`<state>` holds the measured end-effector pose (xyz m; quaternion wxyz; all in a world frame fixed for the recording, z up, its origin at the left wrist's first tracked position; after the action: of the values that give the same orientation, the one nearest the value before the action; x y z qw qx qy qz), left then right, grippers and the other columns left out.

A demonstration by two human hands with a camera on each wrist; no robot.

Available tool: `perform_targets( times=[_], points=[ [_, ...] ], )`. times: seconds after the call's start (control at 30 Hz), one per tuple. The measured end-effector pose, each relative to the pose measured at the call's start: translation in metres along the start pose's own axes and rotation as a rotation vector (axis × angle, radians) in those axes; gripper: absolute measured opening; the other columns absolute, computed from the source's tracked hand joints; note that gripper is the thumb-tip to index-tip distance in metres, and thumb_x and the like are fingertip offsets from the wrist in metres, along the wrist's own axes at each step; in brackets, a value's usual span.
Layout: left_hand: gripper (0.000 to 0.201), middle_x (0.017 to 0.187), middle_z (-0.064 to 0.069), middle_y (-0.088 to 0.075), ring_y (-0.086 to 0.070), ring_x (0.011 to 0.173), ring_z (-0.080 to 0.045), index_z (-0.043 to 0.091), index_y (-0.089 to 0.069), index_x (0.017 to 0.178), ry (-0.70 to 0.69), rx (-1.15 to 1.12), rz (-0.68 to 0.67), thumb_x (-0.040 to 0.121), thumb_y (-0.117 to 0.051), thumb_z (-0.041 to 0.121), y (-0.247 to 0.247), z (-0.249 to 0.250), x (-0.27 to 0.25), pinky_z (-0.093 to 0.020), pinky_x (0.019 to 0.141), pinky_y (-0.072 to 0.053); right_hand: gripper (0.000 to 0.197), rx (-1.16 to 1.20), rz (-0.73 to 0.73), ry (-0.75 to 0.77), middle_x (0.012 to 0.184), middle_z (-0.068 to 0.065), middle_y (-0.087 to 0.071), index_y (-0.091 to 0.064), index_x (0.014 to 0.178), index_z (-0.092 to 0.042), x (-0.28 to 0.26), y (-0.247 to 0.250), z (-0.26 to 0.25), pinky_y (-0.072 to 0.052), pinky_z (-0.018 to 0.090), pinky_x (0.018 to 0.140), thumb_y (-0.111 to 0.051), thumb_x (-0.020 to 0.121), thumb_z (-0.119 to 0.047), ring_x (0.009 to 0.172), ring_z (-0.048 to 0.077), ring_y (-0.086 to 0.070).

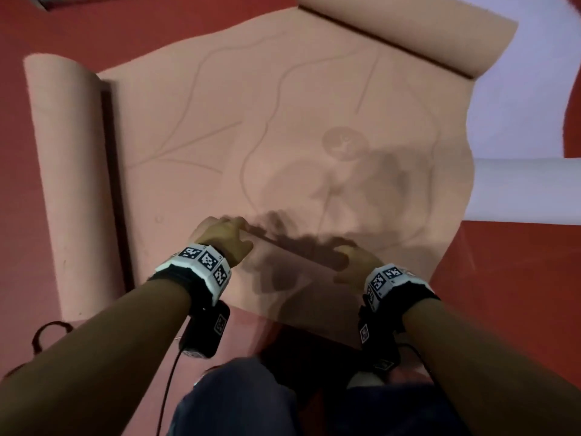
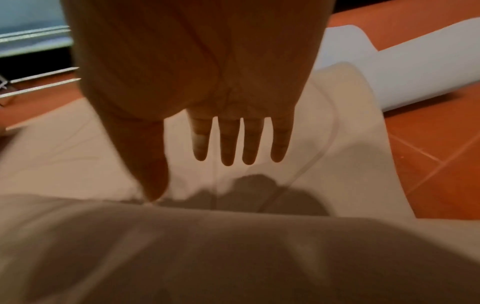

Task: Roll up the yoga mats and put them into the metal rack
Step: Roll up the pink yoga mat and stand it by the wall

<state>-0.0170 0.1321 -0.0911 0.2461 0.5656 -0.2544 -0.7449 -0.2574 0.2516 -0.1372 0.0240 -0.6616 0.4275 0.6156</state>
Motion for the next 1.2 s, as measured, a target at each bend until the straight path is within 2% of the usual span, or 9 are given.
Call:
perform_targets(
  times=[0.13,0.2,0.27,0.33,0.43,0.6,0.77,1.0,1.2],
  points=[
    [0.043,0.138,-0.005,-0.051,-0.044,0.128,-0.028,0.031,-0.049,0.134,-0.017,0.105,-0.032,0.091,-0.049,0.035,-0.019,0.001,0.028,-0.032,0.105,-0.033,0.122,-0.154,-0.156,-0.055,0.159,0.004,-0.026,-0.013,0.156,-0.026,0.032,-0.045,0.010,-0.034,0.030,0.111,-0.087,0.062,-0.046,0.144,0.024,-0.030],
    [0.045,0.141,-0.005,-0.049,-0.046,0.129,-0.026,0.032,-0.046,0.138,-0.027,0.128,-0.047,0.093,-0.050,0.032,-0.029,0.002,0.039,-0.031,0.103,-0.035,0.130,-0.192,-0.179,-0.067,0.157,0.005,-0.028,-0.012,0.156,-0.028,0.043,-0.062,0.014,-0.035,0.034,0.111,-0.089,0.054,-0.050,0.142,0.026,-0.031],
    [0.046,0.143,0.000,-0.047,-0.047,0.130,-0.024,0.035,-0.043,0.141,-0.031,0.137,-0.077,0.096,-0.049,0.033,-0.037,0.002,0.041,-0.028,0.100,-0.036,0.108,-0.270,-0.134,-0.052,0.141,0.005,-0.045,-0.037,0.145,-0.029,0.046,-0.071,0.014,-0.044,0.039,0.103,-0.087,0.052,-0.053,0.130,0.027,-0.046],
    [0.045,0.142,-0.001,-0.049,-0.050,0.127,-0.023,0.035,-0.042,0.143,-0.022,0.143,-0.127,0.098,-0.048,0.033,-0.037,0.002,0.037,-0.022,0.090,-0.035,0.062,-0.274,-0.080,-0.026,0.116,0.003,-0.065,-0.064,0.115,-0.026,0.038,-0.068,0.006,-0.053,0.034,0.085,-0.084,0.060,-0.047,0.107,0.024,-0.063],
    [0.045,0.135,-0.008,-0.056,-0.057,0.118,-0.026,0.028,-0.044,0.143,-0.079,0.130,-0.183,0.097,-0.048,0.026,-0.016,0.010,0.013,-0.028,0.096,-0.044,0.030,-0.178,0.002,-0.001,0.100,0.002,-0.072,-0.069,0.096,-0.023,0.002,-0.046,-0.008,-0.049,0.027,0.072,-0.080,0.069,-0.033,0.096,0.024,-0.068],
    [0.043,0.135,-0.005,-0.053,-0.053,0.121,-0.030,0.025,-0.055,0.130,-0.163,0.231,-0.115,0.087,-0.053,0.024,0.075,0.035,-0.078,-0.042,0.103,-0.044,0.030,-0.157,0.079,0.043,0.108,0.004,-0.068,-0.064,0.104,-0.025,-0.103,0.028,-0.049,-0.051,0.032,0.079,-0.071,0.076,-0.034,0.102,0.029,-0.065],
    [0.060,0.155,0.002,-0.030,-0.029,0.139,-0.029,0.031,-0.035,0.147,-0.185,0.266,-0.009,0.090,-0.053,0.030,0.194,0.070,-0.193,-0.048,0.111,-0.032,0.036,-0.151,0.154,0.025,0.122,0.008,-0.064,-0.061,0.123,-0.020,-0.232,0.115,-0.095,-0.047,0.033,0.087,-0.063,0.090,-0.033,0.113,0.029,-0.060],
    [0.066,0.146,0.000,-0.038,-0.041,0.131,-0.030,0.036,-0.039,0.143,-0.191,0.444,0.157,0.084,-0.069,0.038,0.376,0.156,-0.328,-0.045,0.102,-0.040,0.038,-0.168,0.360,0.141,0.113,-0.001,-0.066,-0.060,0.124,-0.029,-0.395,0.280,-0.158,-0.048,0.029,0.087,-0.060,0.086,-0.029,0.105,0.023,-0.062],
    [0.079,0.138,-0.007,-0.043,-0.045,0.126,-0.032,0.034,-0.039,0.142,-0.184,0.384,0.293,0.074,-0.079,0.037,0.455,0.213,-0.412,-0.046,0.101,-0.042,0.022,-0.453,0.517,0.225,0.108,0.001,-0.068,-0.061,0.105,-0.028,-0.512,0.402,-0.181,-0.045,0.029,0.076,-0.065,0.084,-0.030,0.102,0.027,-0.062]
  ],
)
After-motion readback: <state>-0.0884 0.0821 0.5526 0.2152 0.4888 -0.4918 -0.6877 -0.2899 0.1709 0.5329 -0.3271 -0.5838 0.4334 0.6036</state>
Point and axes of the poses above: each hand's wrist, its own x-axis towards the middle knuckle, its own y-axis out of the back of the hand, z = x × y, the point moved 4 cm from there along x, towards the middle knuckle
